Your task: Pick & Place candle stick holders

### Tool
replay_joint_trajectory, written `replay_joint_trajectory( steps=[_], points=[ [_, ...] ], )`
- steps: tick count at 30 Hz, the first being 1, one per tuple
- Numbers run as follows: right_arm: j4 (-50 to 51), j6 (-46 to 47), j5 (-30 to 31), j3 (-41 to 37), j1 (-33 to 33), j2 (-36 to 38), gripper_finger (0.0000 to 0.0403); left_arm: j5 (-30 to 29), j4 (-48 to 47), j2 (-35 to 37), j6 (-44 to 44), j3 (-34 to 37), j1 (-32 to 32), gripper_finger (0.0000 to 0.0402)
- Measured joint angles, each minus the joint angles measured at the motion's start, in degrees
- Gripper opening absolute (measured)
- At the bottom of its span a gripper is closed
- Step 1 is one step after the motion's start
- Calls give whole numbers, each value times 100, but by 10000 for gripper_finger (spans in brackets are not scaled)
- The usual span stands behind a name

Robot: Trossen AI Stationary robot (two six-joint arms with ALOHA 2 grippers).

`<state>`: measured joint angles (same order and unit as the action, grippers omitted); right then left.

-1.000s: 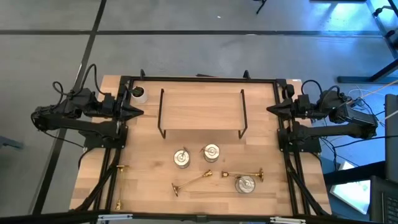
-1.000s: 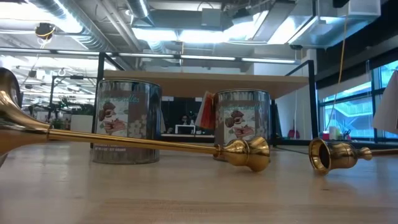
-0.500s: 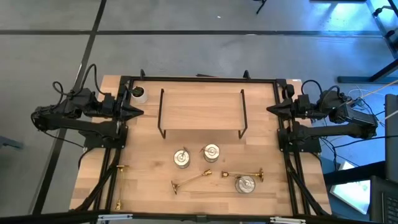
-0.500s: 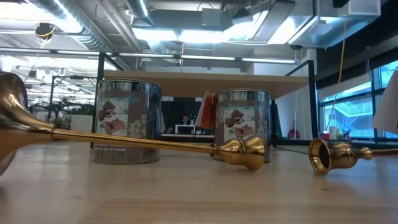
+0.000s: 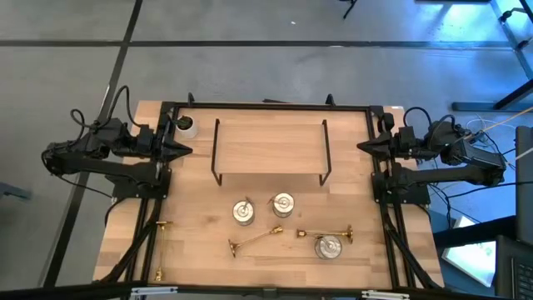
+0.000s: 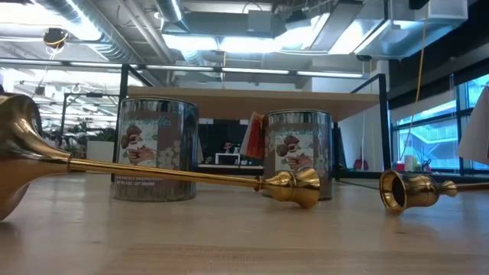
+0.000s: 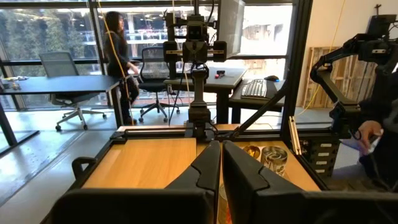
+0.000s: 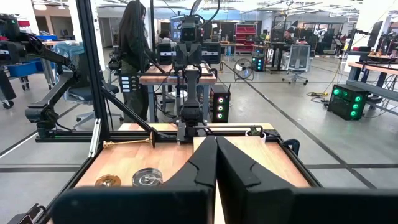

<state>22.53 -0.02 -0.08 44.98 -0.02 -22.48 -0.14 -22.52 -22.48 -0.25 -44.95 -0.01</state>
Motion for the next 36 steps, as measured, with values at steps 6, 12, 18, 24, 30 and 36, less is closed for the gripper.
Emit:
replay_joint_trajectory(
  steps=[6, 12, 18, 24, 30, 36],
  points=[
    [1, -1, 0, 0, -1, 0, 7, -1, 2, -2, 1, 0, -2, 11],
    [-1, -1, 0, 1, -1, -1, 7, -205, 295, -11, 106, 13, 6, 12],
    [1, -1, 0, 0, -1, 0, 7, -273, 2537, -312, -518, 176, 11, 12],
    [1, -1, 0, 1, -1, 0, 7, 1784, 3210, -985, -165, 238, 5, 11],
    [2, 0, 0, -1, -1, 0, 7, 2864, 3109, -1699, -153, 238, -49, 12],
    [4, -1, 0, -1, -1, 0, 7, 2800, 3321, -2324, -132, 236, -70, 9]
  ],
)
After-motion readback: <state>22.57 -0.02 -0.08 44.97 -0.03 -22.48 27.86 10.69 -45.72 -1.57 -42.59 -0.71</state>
